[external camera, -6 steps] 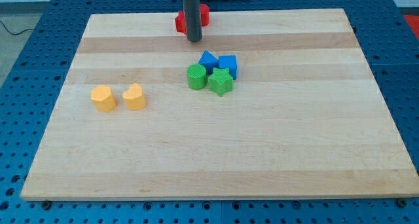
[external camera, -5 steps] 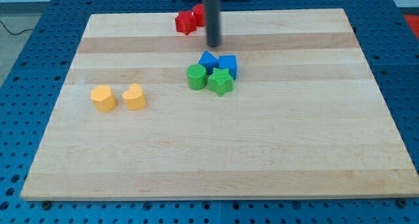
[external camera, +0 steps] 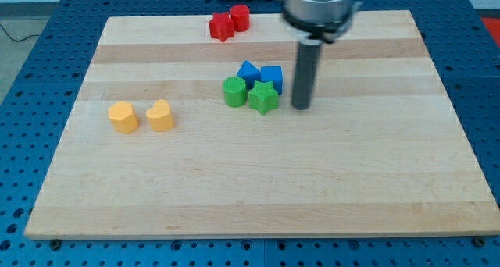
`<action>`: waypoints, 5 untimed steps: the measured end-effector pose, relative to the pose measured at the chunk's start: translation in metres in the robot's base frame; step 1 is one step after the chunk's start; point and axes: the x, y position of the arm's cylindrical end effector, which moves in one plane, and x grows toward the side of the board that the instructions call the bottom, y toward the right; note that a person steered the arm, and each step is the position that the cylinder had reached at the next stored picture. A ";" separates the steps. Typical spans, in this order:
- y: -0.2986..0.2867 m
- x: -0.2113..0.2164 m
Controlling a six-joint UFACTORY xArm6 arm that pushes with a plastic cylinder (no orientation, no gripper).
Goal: Push the green star to the top of the yellow heart
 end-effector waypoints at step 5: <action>-0.169 -0.006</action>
